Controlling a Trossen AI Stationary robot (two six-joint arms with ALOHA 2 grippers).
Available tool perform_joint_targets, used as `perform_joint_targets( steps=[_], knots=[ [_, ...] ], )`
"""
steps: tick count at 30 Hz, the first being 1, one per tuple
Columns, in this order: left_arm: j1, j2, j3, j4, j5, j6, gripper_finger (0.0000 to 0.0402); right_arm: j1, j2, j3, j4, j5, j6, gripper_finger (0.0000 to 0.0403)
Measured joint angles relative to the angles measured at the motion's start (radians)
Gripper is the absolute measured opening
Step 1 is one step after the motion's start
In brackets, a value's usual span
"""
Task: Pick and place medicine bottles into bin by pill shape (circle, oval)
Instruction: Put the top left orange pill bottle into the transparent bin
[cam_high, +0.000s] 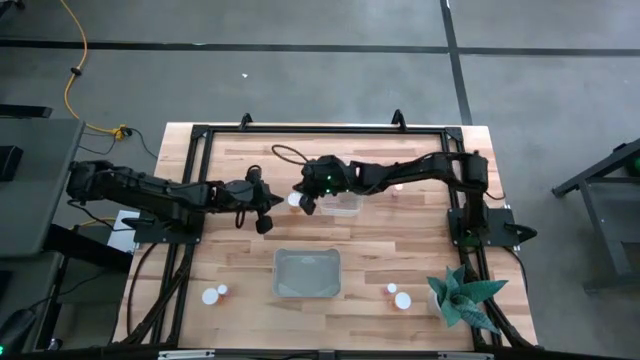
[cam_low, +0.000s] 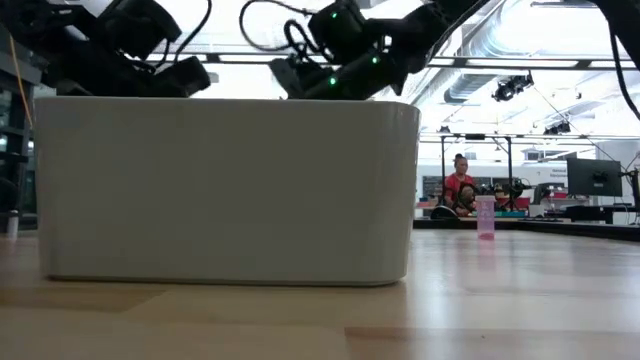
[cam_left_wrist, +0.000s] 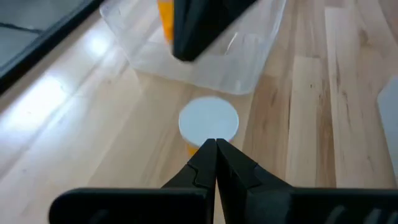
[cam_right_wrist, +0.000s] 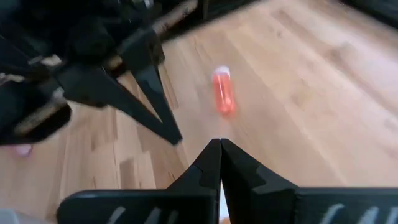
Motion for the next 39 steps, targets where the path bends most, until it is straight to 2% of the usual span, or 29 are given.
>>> perform_joint_targets(
  steps=[6, 10, 15, 20, 23, 29, 34, 39],
  knots=[
    [0.0, -0.059, 0.001, 0.003, -0.021, -0.013, 0.0008, -0.015, -0.081, 0.001, -0.018, -0.009, -0.046, 0.0],
    [0.002, -0.065, 0.019, -0.025, -0.025, -0.016, 0.003, -0.023, -0.115, 0.002, -0.056, -0.009, -0.053, 0.0],
    [0.035, -0.014, 0.116, -0.113, 0.071, 0.004, 0.009, -0.033, -0.172, 0.001, -0.123, -0.01, -0.066, 0.0],
    [0.077, 0.051, 0.205, -0.216, 0.116, 0.021, 0.0168, -0.042, -0.275, 0.002, -0.289, -0.01, -0.098, 0.0007],
    [0.104, 0.088, 0.239, -0.247, 0.173, -0.002, 0.0209, -0.043, -0.343, 0.002, -0.421, -0.01, -0.099, 0.0033],
    [0.123, 0.162, 0.286, -0.274, 0.228, -0.002, 0.0268, -0.02, -0.431, 0.002, -0.645, 0.057, -0.141, 0.0125],
    [0.122, 0.241, 0.326, -0.303, 0.241, 0.055, 0.0284, -0.002, -0.448, 0.002, -0.764, 0.119, -0.177, 0.0183],
    [0.122, 0.335, 0.364, -0.349, 0.188, 0.137, 0.0284, -0.002, -0.448, 0.002, -0.791, 0.126, -0.173, 0.0196]
  ],
)
